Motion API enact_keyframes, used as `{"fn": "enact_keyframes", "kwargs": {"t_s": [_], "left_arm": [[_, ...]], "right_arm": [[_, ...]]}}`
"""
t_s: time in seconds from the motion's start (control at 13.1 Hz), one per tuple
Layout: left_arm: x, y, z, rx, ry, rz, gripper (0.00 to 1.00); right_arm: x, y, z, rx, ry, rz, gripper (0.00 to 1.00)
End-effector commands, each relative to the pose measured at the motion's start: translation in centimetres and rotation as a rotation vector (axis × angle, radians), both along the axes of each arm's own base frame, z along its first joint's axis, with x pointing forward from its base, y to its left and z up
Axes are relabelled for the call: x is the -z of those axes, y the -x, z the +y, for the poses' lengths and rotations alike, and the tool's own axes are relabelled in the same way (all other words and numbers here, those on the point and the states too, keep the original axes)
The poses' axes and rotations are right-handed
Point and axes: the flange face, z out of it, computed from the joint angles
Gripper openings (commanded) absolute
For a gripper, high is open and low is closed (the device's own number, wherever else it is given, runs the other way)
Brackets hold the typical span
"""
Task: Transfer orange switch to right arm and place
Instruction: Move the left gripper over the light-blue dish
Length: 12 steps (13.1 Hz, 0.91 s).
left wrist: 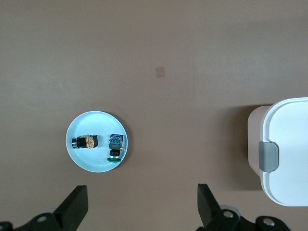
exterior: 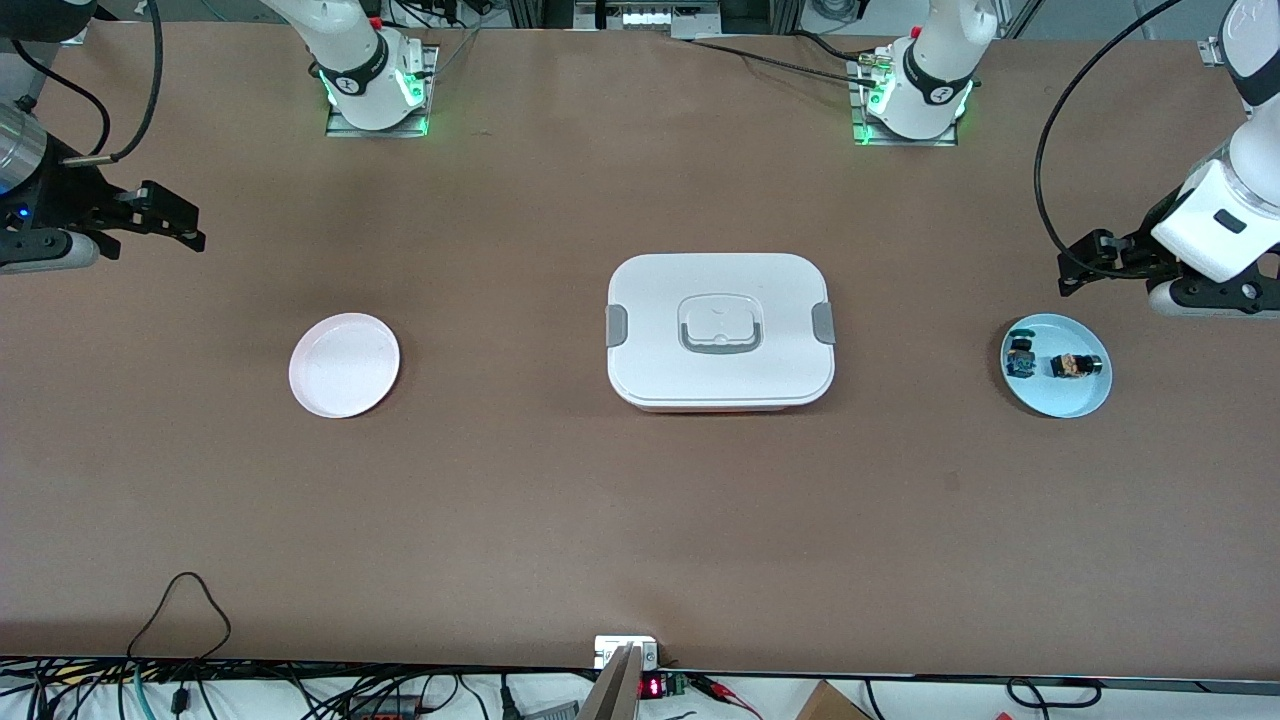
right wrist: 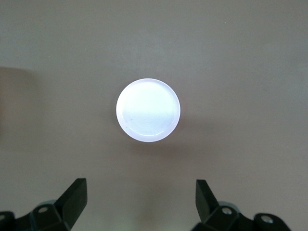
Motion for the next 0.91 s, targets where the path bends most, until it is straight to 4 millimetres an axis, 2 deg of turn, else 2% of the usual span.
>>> {"fn": "enact_keyframes", "kwargs": {"t_s": [0.0,0.84], "left_arm": [[-0.6,-0.7,0.0,0.016,0.007,0.009,1.00],[0.7,0.1,0.5,-0.005,0.004,0.108,1.00]], "right_arm": [[-0.6,0.2,0.0,-0.011,0.014,-0.001,1.00],[-1.1,0.1,0.0,-0.013,0.017,-0.009,1.00]]}}
